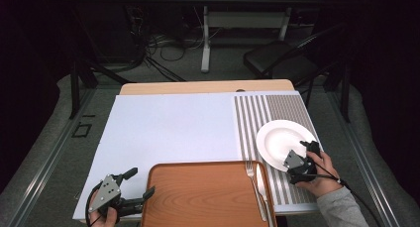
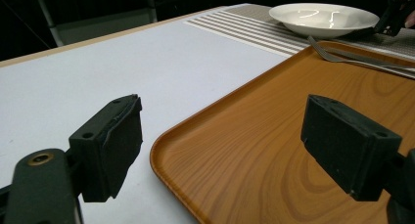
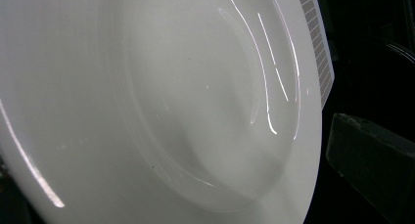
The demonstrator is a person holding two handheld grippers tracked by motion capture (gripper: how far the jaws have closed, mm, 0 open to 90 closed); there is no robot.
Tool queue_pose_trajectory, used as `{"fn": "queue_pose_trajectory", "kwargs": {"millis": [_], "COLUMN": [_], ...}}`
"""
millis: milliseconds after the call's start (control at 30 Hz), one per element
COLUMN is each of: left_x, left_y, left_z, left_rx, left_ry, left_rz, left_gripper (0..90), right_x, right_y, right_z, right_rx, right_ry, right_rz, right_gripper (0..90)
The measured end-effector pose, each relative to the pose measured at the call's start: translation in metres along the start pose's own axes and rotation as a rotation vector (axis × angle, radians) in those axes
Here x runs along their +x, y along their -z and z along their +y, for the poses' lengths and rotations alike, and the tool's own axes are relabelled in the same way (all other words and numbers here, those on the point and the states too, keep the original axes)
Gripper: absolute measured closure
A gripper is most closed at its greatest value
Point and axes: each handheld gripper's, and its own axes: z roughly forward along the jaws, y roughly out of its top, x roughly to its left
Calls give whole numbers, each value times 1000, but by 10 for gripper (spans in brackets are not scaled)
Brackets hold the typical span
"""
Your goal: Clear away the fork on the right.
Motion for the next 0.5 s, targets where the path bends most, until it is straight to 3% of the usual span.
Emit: {"fn": "queue_pose_trajectory", "kwargs": {"millis": [433, 500], "left_x": [0, 0], "left_y": [0, 0], "left_z": [0, 0], "left_rx": [3, 3], "left_ry": [-1, -2], "left_rz": [-1, -2], "left_gripper": [159, 159], "right_x": [-4, -4], "right_y": [2, 4], "right_z": [1, 2], "right_rx": [-17, -18], "right_ry": [-33, -57], "right_rz": [33, 37], "right_gripper": [51, 69]}}
